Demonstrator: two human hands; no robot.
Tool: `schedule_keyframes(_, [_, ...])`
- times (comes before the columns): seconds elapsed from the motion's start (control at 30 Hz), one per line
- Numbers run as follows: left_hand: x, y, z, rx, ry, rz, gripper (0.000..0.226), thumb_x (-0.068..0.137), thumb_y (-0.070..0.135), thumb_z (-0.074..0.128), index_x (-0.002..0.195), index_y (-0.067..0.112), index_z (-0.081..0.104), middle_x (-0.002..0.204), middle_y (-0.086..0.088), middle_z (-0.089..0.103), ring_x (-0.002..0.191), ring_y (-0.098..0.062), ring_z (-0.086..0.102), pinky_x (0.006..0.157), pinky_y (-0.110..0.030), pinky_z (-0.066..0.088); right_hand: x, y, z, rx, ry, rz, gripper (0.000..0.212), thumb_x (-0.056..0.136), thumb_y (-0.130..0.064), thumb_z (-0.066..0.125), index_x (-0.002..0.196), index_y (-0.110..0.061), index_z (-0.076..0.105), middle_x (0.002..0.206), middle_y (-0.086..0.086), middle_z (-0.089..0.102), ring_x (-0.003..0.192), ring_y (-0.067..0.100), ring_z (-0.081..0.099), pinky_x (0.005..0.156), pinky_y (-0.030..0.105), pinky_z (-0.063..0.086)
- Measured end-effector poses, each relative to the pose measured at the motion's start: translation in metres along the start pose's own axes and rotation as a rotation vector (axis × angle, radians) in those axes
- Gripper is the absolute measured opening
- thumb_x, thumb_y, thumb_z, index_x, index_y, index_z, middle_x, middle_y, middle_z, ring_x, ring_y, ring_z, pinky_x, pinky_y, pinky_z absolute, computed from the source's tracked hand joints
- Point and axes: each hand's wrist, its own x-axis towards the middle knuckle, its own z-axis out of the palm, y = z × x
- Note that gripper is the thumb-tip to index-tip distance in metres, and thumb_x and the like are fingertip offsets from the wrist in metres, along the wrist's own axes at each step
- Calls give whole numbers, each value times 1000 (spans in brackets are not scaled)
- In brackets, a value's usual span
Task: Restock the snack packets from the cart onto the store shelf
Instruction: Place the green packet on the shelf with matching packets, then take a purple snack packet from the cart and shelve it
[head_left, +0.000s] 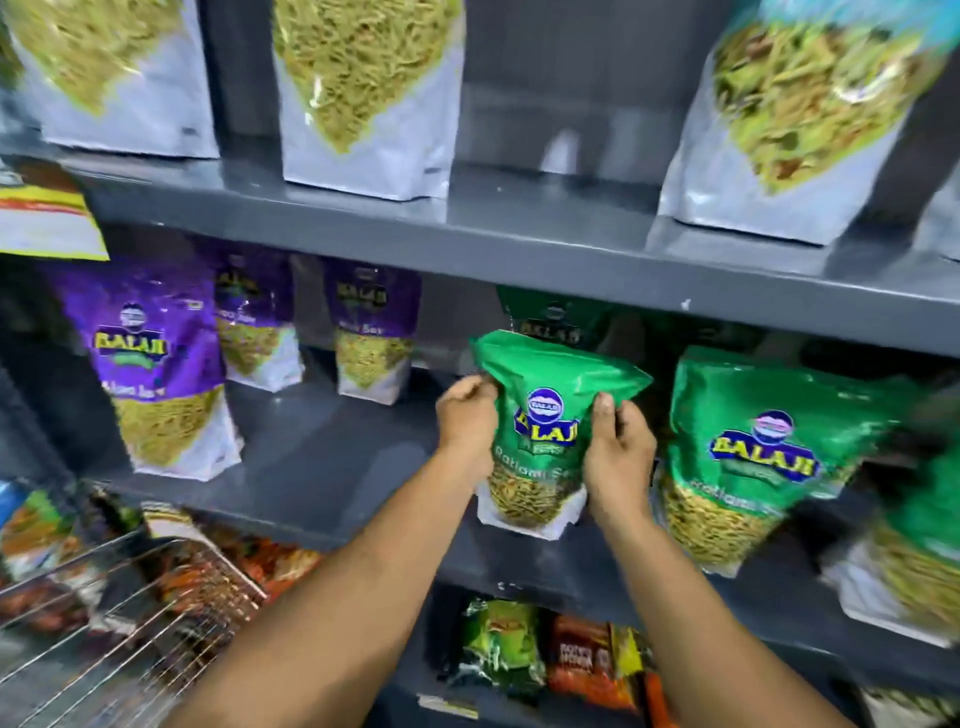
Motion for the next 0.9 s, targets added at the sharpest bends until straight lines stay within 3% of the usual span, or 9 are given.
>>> schedule_keyframes(0.17, [-2, -8, 6, 37, -13, -15, 24, 89, 11, 59, 68, 17, 67, 87, -13, 68, 81, -22, 59, 73, -36, 46, 2, 6, -13, -11, -74, 28, 30, 98, -25, 47, 68, -20, 48, 60, -12, 40, 50, -5, 39, 54, 28, 28])
schedule_keyframes(0.27, [-3, -6, -8, 43, -21, -62, 19, 92, 26, 57, 74, 22, 64, 87, -5, 67, 81, -20, 59, 74, -35, 44, -13, 14, -18, -18, -76, 68, 30, 98, -27, 46, 121, -10, 54, 99, -14, 55, 82, -17, 48, 79, 13, 34])
schedule_keyframes(0.33, [-5, -3, -37, 98, -6, -35, 16, 94, 31, 54, 80, 25, 61, 90, 0, 65, 85, -16, 60, 74, -30, 42, -34, 21, -21, 3, -72, 94, 43, 97, -26, 49, 135, -11, 40, 123, -1, 52, 111, -1, 48, 95, 24, 36])
schedule_keyframes(0.43, [-10, 7, -115, 266, 107, 222, 15, 95, 20, 54, 84, 18, 64, 87, -5, 60, 85, -16, 54, 79, -32, 42, -80, 32, -22, -60, -61, 31, 54, 91, -29, 55, 136, -6, 35, 135, 19, 45, 126, 31, 43, 110, 49, 33])
schedule_keyframes(0.5, [-17, 16, -185, 437, 206, 308, 18, 95, 16, 54, 92, 5, 67, 89, -10, 63, 83, -14, 52, 80, -32, 42, -116, 34, -19, -121, -113, -64, 64, 84, -35, 56, 135, -4, 34, 135, 25, 41, 127, 36, 38, 114, 41, 26])
schedule_keyframes(0.57, [-28, 27, -263, 541, 345, 270, 22, 95, 16, 53, 98, -1, 65, 97, -17, 68, 86, -17, 56, 83, -37, 46, -151, 29, -5, -129, -243, -140, 69, 79, -37, 57, 133, 0, 37, 131, 29, 41, 126, 35, 37, 112, 28, 23])
schedule_keyframes(0.67, [-57, 44, -374, 637, 570, 207, 20, 95, 10, 52, 95, -6, 63, 89, -22, 64, 83, -21, 54, 78, -47, 47, -193, 19, 35, -126, -544, -272, 58, 79, -34, 58, 123, 3, 49, 122, 31, 51, 118, 36, 44, 109, 25, 27])
schedule_keyframes(0.8, [-100, 42, -494, 796, 694, -22, 37, 92, -4, 54, 60, 14, 50, 60, -3, 46, 53, -2, 44, 53, -28, 38, -240, -3, 109, -49, -985, -316, 46, 87, -41, 51, 110, -3, 61, 114, 7, 56, 111, 20, 48, 106, 13, 26])
schedule_keyframes(0.9, [-128, 27, -561, 741, 798, -361, 21, 91, 10, 56, 76, 24, 50, 76, 0, 50, 65, -10, 52, 54, -15, 45, -285, -6, 173, -75, -1317, -264, 31, 80, -27, 61, 107, -12, 64, 109, -2, 56, 106, 17, 54, 99, 13, 32])
